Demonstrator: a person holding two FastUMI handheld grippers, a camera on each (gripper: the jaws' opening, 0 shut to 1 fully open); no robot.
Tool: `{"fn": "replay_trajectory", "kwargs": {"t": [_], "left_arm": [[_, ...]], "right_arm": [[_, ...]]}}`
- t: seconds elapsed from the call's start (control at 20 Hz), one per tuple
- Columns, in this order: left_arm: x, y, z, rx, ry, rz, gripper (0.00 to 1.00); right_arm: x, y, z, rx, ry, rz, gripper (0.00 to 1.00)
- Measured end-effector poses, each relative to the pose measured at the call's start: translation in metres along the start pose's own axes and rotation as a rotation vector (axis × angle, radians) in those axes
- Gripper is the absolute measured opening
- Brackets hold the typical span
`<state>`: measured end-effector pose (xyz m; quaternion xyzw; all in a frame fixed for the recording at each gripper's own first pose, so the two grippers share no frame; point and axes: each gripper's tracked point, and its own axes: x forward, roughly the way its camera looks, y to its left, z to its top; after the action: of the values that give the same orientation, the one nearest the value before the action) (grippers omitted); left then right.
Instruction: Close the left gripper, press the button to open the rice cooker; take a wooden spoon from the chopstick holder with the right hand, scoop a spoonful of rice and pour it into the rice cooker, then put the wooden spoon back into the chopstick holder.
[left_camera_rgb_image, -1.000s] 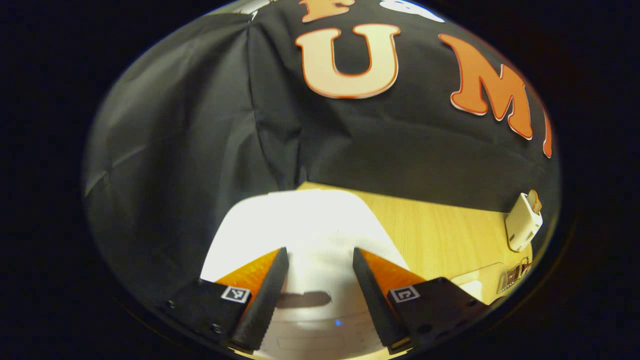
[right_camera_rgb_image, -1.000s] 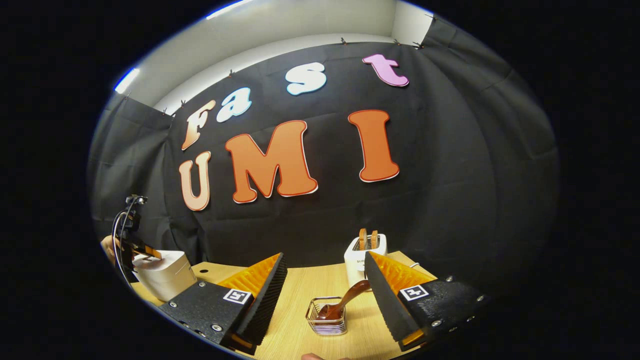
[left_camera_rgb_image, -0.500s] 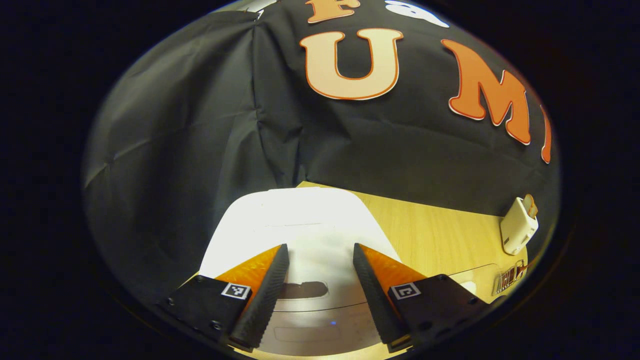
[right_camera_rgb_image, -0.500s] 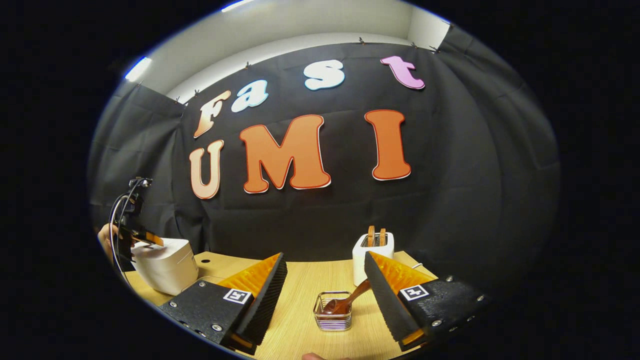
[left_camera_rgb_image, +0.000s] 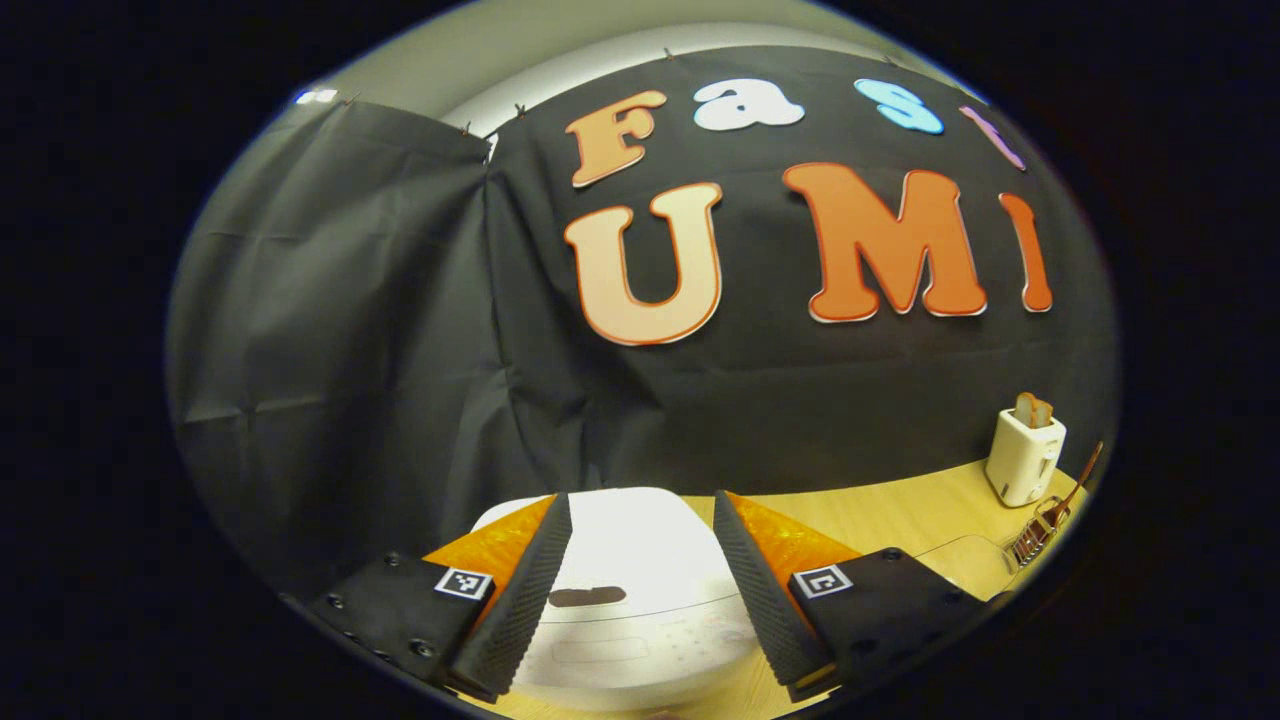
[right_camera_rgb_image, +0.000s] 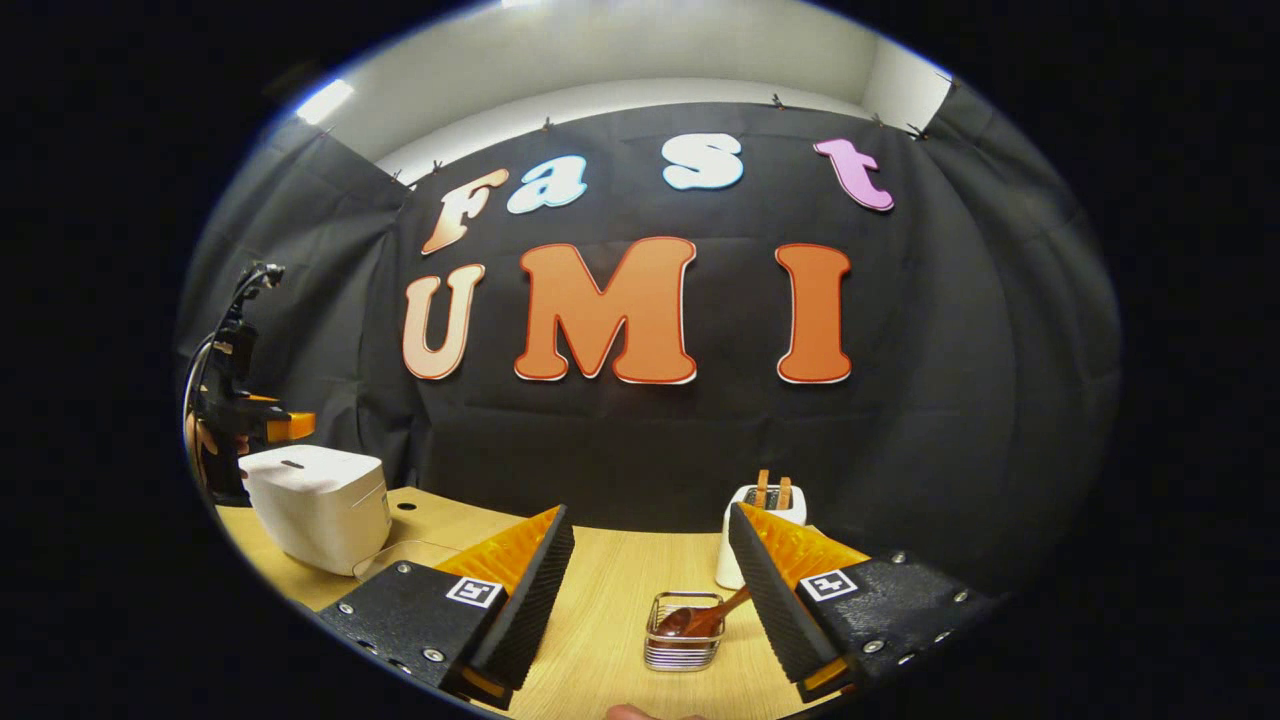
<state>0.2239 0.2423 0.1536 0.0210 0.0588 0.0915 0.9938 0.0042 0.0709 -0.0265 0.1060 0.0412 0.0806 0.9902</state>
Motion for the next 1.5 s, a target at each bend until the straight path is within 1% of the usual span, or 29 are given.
{"fn": "replay_trajectory", "kwargs": {"t": [0.15, 0.2, 0.3, 0.35, 0.45, 0.55, 0.65, 0.7, 0.8, 1.0, 1.2, 1.25, 1.3, 1.35, 1.5], "left_arm": [[-0.027, -0.007, 0.026, -0.017, -0.1, -0.043, 0.94], [-0.032, -0.011, 0.03, -0.018, -0.127, -0.051, 0.92], [-0.047, -0.018, 0.039, -0.008, -0.19, -0.056, 0.96], [-0.054, -0.023, 0.041, -0.008, -0.208, -0.055, 0.94], [-0.06, -0.04, 0.04, -0.031, -0.217, -0.095, 0.92], [-0.062, -0.054, 0.036, -0.076, -0.221, -0.137, 0.93], [-0.068, -0.058, 0.038, -0.105, -0.246, -0.167, 0.92], [-0.07, -0.058, 0.037, -0.114, -0.255, -0.173, 0.94], [-0.073, -0.058, 0.036, -0.112, -0.263, -0.179, 0.94], [-0.078, -0.045, 0.035, -0.107, -0.279, -0.156, 0.93], [-0.078, -0.044, 0.03, -0.144, -0.267, -0.202, 0.94], [-0.079, -0.044, 0.029, -0.149, -0.265, -0.211, 0.92], [-0.079, -0.042, 0.025, -0.148, -0.261, -0.215, 0.92], [-0.079, -0.044, 0.024, -0.139, -0.26, -0.222, 0.94], [-0.08, -0.052, 0.02, -0.107, -0.248, -0.223, 0.94]], "right_arm": [[0.004, 0.015, 0.003, -0.005, -0.023, 0.021, 0.92], [0.005, 0.018, 0.006, -0.005, -0.034, 0.027, 0.92], [0.006, 0.024, 0.009, -0.003, -0.052, 0.033, 0.92], [0.007, 0.028, 0.011, 0.0, -0.062, 0.036, 0.92], [0.009, 0.035, 0.012, 0.006, -0.075, 0.042, 0.92], [0.009, 0.04, 0.008, 0.013, -0.069, 0.047, 0.92], [0.01, 0.047, 0.006, 0.021, -0.065, 0.052, 0.93], [0.009, 0.05, 0.005, 0.021, -0.065, 0.052, 0.93], [0.009, 0.052, 0.001, 0.015, -0.058, 0.05, 0.92], [0.008, 0.056, -0.003, 0.027, -0.048, 0.043, 0.93], [0.007, 0.058, -0.007, 0.042, -0.036, 0.036, 0.92], [0.006, 0.058, -0.008, 0.041, -0.036, 0.037, 0.92], [0.005, 0.058, -0.009, 0.041, -0.035, 0.033, 0.92], [0.005, 0.056, -0.01, 0.04, -0.032, 0.03, 0.92], [0.006, 0.055, -0.012, 0.043, -0.028, 0.026, 0.92]]}}
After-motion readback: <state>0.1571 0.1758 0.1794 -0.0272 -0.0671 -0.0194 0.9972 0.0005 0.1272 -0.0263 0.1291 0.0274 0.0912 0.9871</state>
